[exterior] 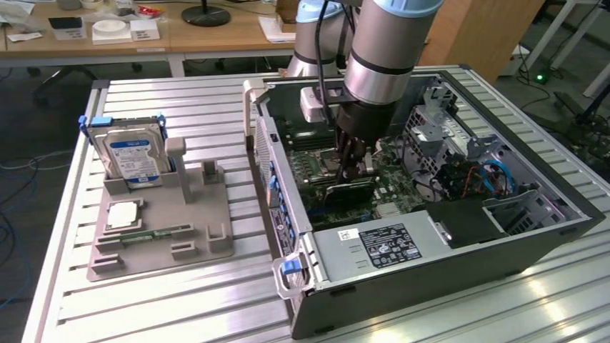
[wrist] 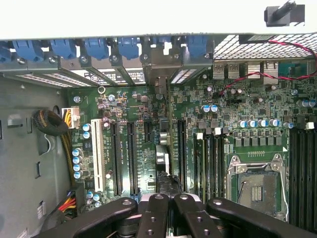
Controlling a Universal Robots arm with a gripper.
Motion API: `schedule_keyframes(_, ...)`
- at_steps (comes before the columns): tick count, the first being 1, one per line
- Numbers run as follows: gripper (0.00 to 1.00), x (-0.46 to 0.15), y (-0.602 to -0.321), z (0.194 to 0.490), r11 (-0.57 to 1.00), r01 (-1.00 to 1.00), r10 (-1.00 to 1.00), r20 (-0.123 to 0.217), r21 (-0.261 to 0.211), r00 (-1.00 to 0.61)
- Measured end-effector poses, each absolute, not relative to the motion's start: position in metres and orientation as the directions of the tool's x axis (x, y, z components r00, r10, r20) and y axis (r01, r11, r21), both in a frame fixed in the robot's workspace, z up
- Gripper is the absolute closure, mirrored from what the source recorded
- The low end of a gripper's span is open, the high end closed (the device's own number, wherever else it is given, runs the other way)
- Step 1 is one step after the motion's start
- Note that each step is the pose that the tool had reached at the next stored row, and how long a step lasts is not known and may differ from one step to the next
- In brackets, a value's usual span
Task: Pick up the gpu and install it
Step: 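Press down on the gpu until it lock into place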
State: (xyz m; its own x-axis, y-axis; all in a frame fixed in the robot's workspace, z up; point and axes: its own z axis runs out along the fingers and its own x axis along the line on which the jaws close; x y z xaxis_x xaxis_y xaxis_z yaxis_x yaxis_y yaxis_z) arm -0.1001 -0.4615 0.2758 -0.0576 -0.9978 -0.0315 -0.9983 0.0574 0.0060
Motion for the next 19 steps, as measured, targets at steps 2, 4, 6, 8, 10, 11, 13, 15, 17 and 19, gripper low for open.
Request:
schedule_keyframes(2,0.89,-0.1,-0.461,0.276,0.057,-0.998,-0.998,-0.031,0.006,-0.058)
schedule_keyframes(4,0.89,-0.1,-0.461,0.276,0.057,-0.998,-0.998,-0.031,0.006,-0.058)
schedule_keyframes(6,0.89,-0.1,-0.461,0.276,0.057,-0.998,-0.998,-0.031,0.006,-0.058)
schedule_keyframes(8,0.89,-0.1,-0.461,0.276,0.057,-0.998,-0.998,-0.031,0.006,-0.058)
schedule_keyframes(10,0.89,-0.103,-0.461,0.276,0.057,-0.998,-0.998,-0.031,0.006,-0.058)
schedule_keyframes(11,0.89,-0.107,-0.461,0.276,0.057,-0.998,-0.998,-0.031,0.006,-0.057)
schedule_keyframes(13,0.89,-0.114,-0.461,0.275,0.057,-0.998,-0.998,-0.031,0.006,-0.057)
schedule_keyframes(15,0.89,-0.118,-0.461,0.275,0.057,-0.998,-0.998,-0.032,0.007,-0.057)
schedule_keyframes(17,0.89,-0.119,-0.461,0.275,0.057,-0.998,-0.998,-0.033,0.013,-0.057)
schedule_keyframes(19,0.89,-0.119,-0.461,0.275,0.057,-0.998,-0.998,-0.032,0.027,-0.058)
